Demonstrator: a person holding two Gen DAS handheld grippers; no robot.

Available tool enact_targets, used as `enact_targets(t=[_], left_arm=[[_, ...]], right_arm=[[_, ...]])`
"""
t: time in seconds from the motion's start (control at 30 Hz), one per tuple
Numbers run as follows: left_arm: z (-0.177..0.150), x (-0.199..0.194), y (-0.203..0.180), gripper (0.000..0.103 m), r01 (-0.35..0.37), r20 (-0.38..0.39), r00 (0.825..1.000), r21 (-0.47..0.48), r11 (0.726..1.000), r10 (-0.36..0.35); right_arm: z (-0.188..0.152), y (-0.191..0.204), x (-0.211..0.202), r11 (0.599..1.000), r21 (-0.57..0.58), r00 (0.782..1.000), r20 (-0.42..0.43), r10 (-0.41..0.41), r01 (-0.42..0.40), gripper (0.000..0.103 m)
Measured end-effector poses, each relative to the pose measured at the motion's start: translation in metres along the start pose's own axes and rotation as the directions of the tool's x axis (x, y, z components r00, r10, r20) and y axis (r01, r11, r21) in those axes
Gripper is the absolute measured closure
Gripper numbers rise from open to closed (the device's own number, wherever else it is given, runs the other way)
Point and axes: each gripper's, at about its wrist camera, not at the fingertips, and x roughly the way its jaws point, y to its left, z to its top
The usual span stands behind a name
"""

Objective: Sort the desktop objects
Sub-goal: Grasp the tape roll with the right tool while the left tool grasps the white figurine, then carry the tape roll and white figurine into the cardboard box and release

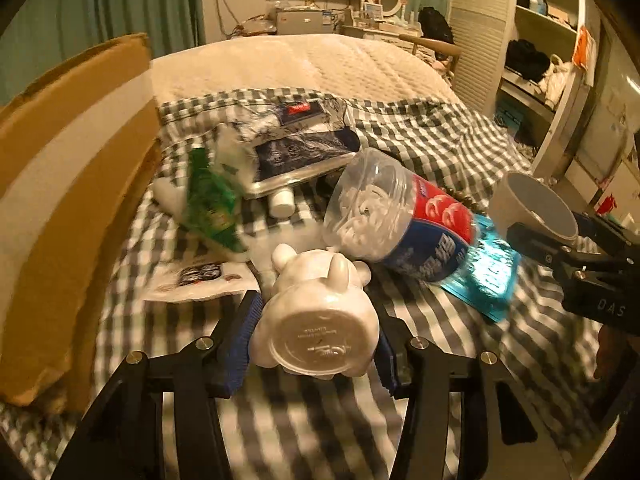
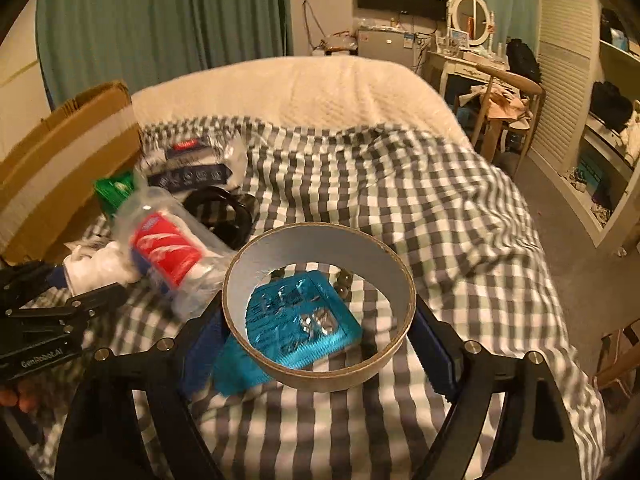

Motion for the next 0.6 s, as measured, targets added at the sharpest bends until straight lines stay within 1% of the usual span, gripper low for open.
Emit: enact_targets(t=[0.07,0.17,0.2,0.3,0.4,0.47,0.5,0.53,0.6], left_arm=[[0.0,-0.02,0.004,0.05,0.006,0.025,1.0,-0.012,1.0,-0.006],[0.003,-0.045,0.005,0.051,-0.01,0.055,0.998,-0.003,1.0,0.011],[0.003,-0.054,0.006,0.05,-0.008,0.069,0.998,-0.015,1.0,0.009],[-0.004,-0.08,0.012,0.05,0.039,0.088,0.996,-0.077,0.996,-0.032],[-0.014,-0.098,0.013,0.05,0.019,0.108,0.994,-0.102,0.995,-0.008],[-0.019,-0.113,0.021,0.05,0.027,0.113,0.994,-0.137,0.99,-0.011],[-0.019,-0.121,0.027,0.05,0.035,0.12,0.993,-0.159,0.987,-0.016],[-0.018,-0.127,0.031,0.051,0.039,0.132,0.991,-0.176,0.984,-0.016],[-0.013,-0.153,0.049,0.05,0.055,0.184,0.983,-0.221,0.974,-0.014]], right_arm=[[-0.003,-0.003,-0.018,0.999,0.032,1.0,0.017,0.015,-0.016,0.019],[-0.008,-0.005,-0.046,0.998,0.056,0.999,0.031,0.03,-0.031,0.019],[-0.009,-0.004,-0.055,0.998,0.056,0.999,0.036,0.024,-0.026,0.019],[-0.018,-0.004,-0.079,0.996,0.083,0.999,0.041,0.03,-0.034,0.019],[-0.032,0.003,-0.1,0.99,0.123,0.997,0.029,0.071,-0.074,0.019],[-0.029,0.015,-0.105,0.993,0.095,0.997,0.01,0.072,-0.073,0.019],[-0.024,0.021,-0.11,0.995,0.079,0.998,0.018,0.065,-0.066,0.019],[-0.018,0.028,-0.118,0.995,0.067,0.997,0.038,0.067,-0.069,0.019],[-0.001,0.046,-0.139,0.994,0.043,0.992,0.084,0.098,-0.102,0.019]])
